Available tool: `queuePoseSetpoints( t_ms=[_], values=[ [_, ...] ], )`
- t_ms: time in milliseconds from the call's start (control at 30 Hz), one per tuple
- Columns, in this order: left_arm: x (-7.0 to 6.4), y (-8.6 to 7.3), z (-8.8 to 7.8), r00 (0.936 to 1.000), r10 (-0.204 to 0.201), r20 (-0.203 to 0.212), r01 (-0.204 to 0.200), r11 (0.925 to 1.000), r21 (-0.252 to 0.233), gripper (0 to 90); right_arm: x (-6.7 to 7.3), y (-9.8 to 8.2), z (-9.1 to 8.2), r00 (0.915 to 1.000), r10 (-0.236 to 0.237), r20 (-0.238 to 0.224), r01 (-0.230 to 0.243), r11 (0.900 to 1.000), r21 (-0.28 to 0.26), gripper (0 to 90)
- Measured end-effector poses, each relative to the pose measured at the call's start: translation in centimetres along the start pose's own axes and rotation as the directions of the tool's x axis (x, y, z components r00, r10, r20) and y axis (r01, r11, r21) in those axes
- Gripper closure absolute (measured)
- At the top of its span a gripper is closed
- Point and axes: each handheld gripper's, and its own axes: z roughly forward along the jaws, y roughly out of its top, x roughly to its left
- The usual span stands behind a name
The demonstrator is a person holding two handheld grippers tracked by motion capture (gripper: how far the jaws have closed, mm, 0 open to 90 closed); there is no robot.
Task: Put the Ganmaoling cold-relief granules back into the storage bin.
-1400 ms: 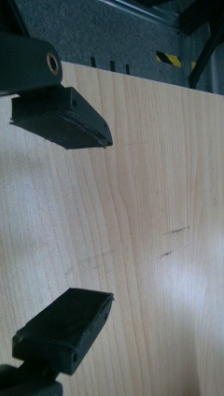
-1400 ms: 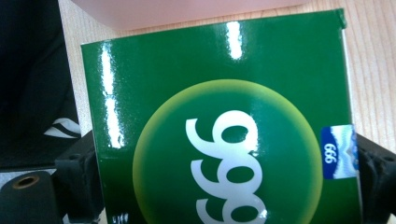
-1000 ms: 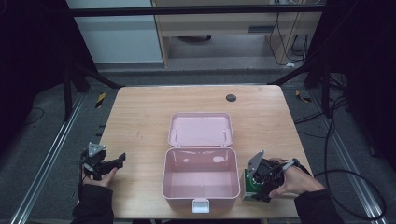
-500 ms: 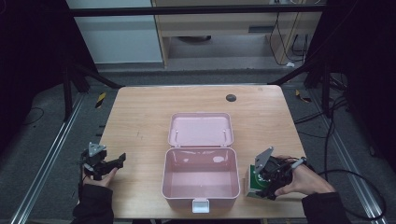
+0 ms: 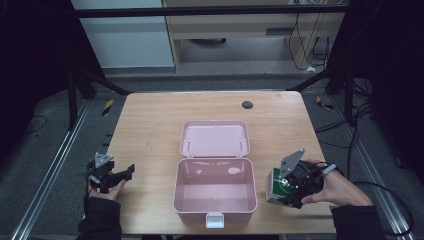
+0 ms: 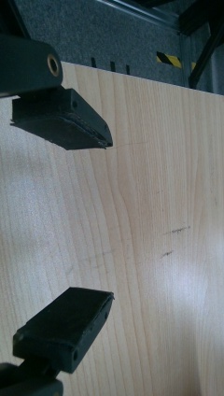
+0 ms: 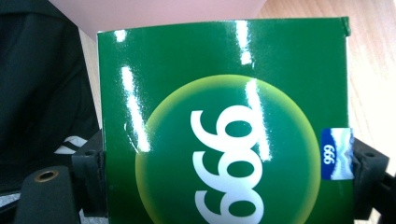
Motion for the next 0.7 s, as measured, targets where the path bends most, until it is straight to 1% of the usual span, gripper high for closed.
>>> queuePoseSetpoints(
  t_ms=[67,267,333,367,567,700],
  values=[
    [0.0,0.0,0.0,1.0000,0.000,0.000,0.000,1.0000,0.001,20.3,0.0,0.2,-0.4,1.0000,0.000,0.005,0.000,1.000,0.002,15.6],
    [0.0,0.0,0.0,1.0000,0.002,0.000,-0.002,1.0000,0.002,20.3,-0.2,0.7,-1.8,0.9998,-0.004,0.019,0.005,1.000,-0.015,15.7],
    [0.0,0.0,0.0,1.0000,0.001,0.000,-0.001,1.0000,0.002,20.4,-0.2,1.0,-2.5,0.9996,-0.013,0.023,0.013,1.000,-0.028,15.7],
    [0.0,0.0,0.0,1.0000,0.001,0.000,-0.001,1.0000,0.002,20.3,-0.1,1.1,-2.7,0.9997,-0.007,0.024,0.008,0.999,-0.032,15.7],
    [0.0,0.0,0.0,1.0000,-0.001,0.001,0.001,1.0000,0.001,20.3,0.1,2.1,-4.1,0.9992,-0.019,0.034,0.020,0.999,-0.028,15.7],
    [0.0,0.0,0.0,1.0000,-0.001,0.002,0.001,1.0000,0.001,20.3,0.1,2.8,-5.1,0.9987,-0.028,0.042,0.030,0.999,-0.042,15.8]
  ],
)
